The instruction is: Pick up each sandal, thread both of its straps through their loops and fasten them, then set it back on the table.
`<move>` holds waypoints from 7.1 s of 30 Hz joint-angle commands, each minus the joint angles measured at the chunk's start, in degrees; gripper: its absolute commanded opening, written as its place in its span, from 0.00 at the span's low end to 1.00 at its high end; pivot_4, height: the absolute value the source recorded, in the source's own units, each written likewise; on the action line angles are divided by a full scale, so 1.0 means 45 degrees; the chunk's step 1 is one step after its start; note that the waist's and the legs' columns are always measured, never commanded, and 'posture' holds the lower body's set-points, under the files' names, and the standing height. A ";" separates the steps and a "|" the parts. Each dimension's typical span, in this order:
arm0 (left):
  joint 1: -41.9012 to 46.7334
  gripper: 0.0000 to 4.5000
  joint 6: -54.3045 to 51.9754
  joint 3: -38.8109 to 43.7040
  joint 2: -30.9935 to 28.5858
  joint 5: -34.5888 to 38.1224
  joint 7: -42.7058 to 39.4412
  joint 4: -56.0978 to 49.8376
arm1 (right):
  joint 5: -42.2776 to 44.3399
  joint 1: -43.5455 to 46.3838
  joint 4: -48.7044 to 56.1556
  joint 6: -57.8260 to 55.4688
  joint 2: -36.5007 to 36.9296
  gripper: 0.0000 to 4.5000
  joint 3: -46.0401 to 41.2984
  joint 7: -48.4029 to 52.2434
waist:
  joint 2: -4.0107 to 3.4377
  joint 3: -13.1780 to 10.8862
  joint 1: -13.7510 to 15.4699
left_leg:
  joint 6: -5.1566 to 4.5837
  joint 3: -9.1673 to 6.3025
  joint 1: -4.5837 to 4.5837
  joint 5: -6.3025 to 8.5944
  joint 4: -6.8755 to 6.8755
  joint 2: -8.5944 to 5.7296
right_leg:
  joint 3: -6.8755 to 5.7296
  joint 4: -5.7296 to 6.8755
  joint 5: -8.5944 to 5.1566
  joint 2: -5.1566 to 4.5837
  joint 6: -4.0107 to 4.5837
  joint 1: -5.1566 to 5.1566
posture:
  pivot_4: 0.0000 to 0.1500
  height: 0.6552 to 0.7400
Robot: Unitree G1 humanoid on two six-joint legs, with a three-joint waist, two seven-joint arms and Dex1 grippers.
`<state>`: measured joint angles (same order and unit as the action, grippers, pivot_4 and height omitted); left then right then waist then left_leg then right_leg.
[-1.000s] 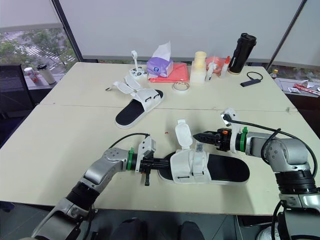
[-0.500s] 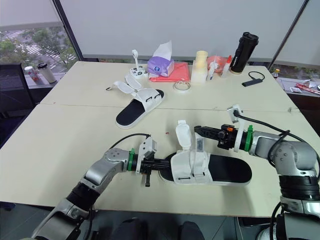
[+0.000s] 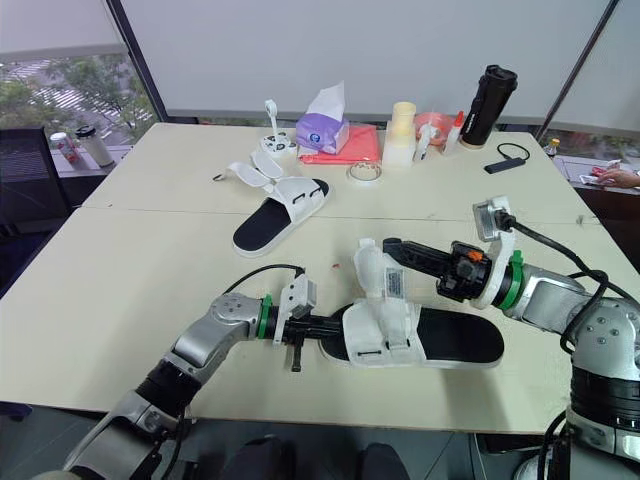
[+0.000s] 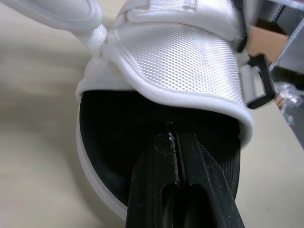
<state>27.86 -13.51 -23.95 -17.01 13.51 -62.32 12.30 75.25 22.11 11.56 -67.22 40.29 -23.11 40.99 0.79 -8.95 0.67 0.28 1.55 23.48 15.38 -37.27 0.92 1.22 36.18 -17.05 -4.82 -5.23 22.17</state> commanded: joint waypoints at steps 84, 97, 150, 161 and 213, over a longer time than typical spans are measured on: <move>0.0416 0.00 0.1724 0.0613 0.0116 -0.1692 0.1394 0.2885 | -0.6911 0.3317 -0.4313 -0.0336 -0.1802 1.00 0.1712 -0.0813 | -0.0050 0.0157 -0.0318 | -0.0020 0.0041 0.0012 -0.0020 0.0190 0.0005 | -0.0110 -0.0039 0.0086 -0.0063 -0.0047 0.0134 | 1.00 1.00; -0.0401 0.00 -0.0011 0.1854 -0.0503 -0.0617 0.1255 -0.0016 | -0.6140 0.2611 -0.3769 -0.1079 -0.1503 1.00 0.0917 -0.0664 | -0.0061 0.0112 -0.0344 | -0.0008 0.0073 0.0026 -0.0027 0.0245 0.0001 | -0.0123 -0.0055 0.0086 -0.0046 -0.0057 0.0184 | 1.00 1.00; -0.1017 0.00 -0.2542 0.0406 -0.1281 0.0139 -0.0250 -0.2406 | -0.6308 0.6929 -0.9876 -0.1187 -0.3921 0.69 -0.0267 -0.2626 | -0.0060 0.0066 -0.0224 | -0.0016 0.0059 0.0027 -0.0027 0.0044 0.0001 | -0.0126 0.0005 0.0124 0.0038 -0.0134 0.0098 | 1.00 1.00; -0.1075 0.00 -0.2252 0.0460 -0.1232 0.0049 -0.0110 -0.2091 | -0.6374 0.6789 -0.8825 -0.1814 -0.3671 0.01 0.0322 -0.2281 | -0.0063 0.0064 -0.0278 | -0.0017 0.0061 0.0026 -0.0027 0.0035 -0.0003 | -0.0118 0.0002 0.0125 0.0030 -0.0135 0.0088 | 1.00 1.00; -0.1344 0.00 -0.1707 0.0332 -0.1067 -0.0301 0.0409 -0.1599 | -0.6419 0.5548 -0.4763 -0.0724 -0.3897 0.02 0.0705 -0.0790 | -0.0079 0.0074 -0.0244 | -0.0017 0.0053 0.0009 -0.0026 0.0033 -0.0007 | -0.0106 0.0003 0.0126 0.0004 -0.0134 0.0065 | 1.00 1.00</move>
<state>22.78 -20.37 -20.98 -21.72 14.71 -61.93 2.69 45.28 47.57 -17.88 -74.95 21.80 -21.42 33.92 0.43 -8.61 -0.43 0.20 1.77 23.52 15.26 -37.12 0.88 0.74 36.19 -16.48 -4.78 -5.84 22.46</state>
